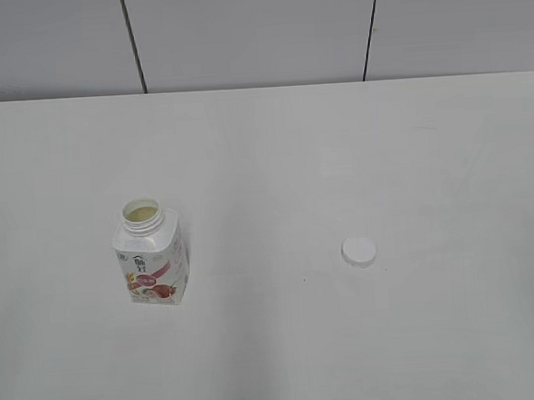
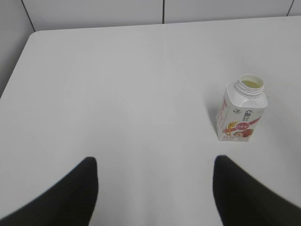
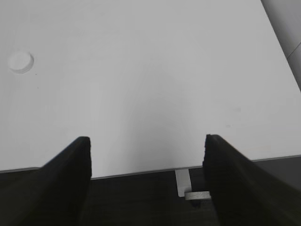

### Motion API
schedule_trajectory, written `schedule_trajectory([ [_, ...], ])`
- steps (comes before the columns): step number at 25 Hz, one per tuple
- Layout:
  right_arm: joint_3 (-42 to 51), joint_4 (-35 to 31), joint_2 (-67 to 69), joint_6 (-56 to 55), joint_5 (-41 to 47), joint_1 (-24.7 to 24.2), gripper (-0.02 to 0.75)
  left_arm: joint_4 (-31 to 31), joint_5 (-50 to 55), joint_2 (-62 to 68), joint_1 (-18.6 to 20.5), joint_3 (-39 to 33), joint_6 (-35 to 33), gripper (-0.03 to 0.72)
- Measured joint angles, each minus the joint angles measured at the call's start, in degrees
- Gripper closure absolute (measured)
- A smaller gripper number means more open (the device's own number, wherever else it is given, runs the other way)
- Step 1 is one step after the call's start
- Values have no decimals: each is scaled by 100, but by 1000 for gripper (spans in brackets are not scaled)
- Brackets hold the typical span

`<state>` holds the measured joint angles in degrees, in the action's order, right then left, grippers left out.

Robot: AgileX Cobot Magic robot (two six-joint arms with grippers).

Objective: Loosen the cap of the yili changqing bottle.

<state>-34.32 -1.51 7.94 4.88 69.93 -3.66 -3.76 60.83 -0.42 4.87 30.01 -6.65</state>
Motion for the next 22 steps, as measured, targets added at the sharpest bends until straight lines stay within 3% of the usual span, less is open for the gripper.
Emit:
schedule_trajectory([
  [7, 161, 151, -794, -169, 15, 0, 153, 0, 0, 0, 0, 0, 0, 213],
  [22, 308, 223, -841, -258, -289, 0, 153, -2, 0, 0, 0, 0, 0, 221],
])
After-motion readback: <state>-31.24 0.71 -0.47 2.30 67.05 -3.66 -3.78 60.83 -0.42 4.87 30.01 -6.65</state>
